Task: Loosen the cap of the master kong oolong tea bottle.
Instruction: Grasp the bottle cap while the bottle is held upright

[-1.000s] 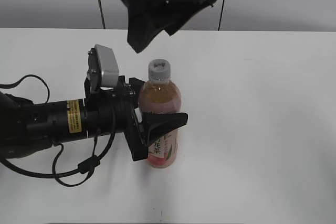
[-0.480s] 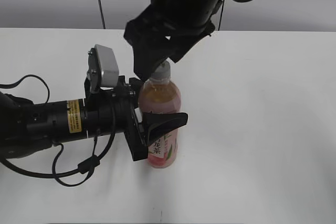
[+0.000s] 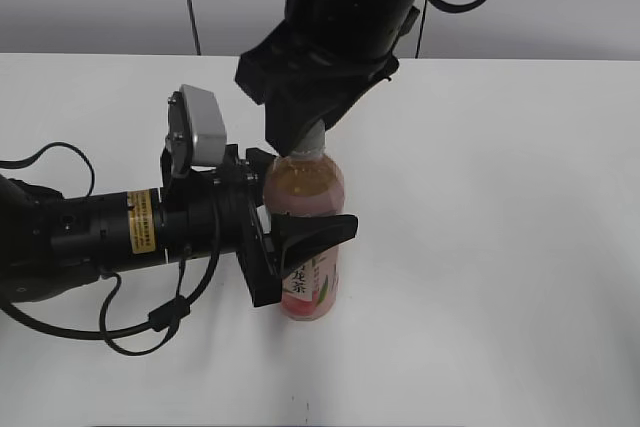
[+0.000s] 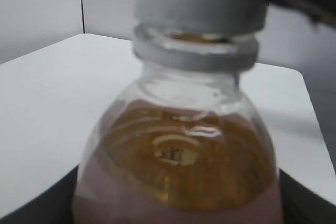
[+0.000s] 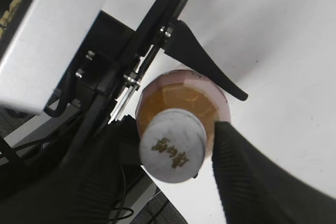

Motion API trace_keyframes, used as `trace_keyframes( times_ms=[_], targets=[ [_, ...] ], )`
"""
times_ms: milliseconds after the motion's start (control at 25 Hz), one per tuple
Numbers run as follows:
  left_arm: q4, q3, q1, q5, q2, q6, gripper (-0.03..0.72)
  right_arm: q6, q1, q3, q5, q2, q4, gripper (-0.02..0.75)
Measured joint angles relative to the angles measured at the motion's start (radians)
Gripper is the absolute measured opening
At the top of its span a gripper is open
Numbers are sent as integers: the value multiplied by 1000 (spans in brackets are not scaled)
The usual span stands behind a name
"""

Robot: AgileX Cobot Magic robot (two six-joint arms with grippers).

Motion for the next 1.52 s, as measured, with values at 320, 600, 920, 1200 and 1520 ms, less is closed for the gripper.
trace_keyframes(
  times_ms=[320,600,920,1200,1520],
  targets=[
    [0,0,0,0,0,0,453,-68,0,0,1,0,-10,276],
    [0,0,0,0,0,3,453,-303,0,0,1,0,-9,276],
    [2,0,0,0,0,6,453,-777,0,0,1,0,-8,276],
    [2,0,0,0,0,8,453,-1155,0,0,1,0,-6,276],
    [3,0,0,0,0,8,453,-1579,0,0,2,0,-2,276]
  ],
)
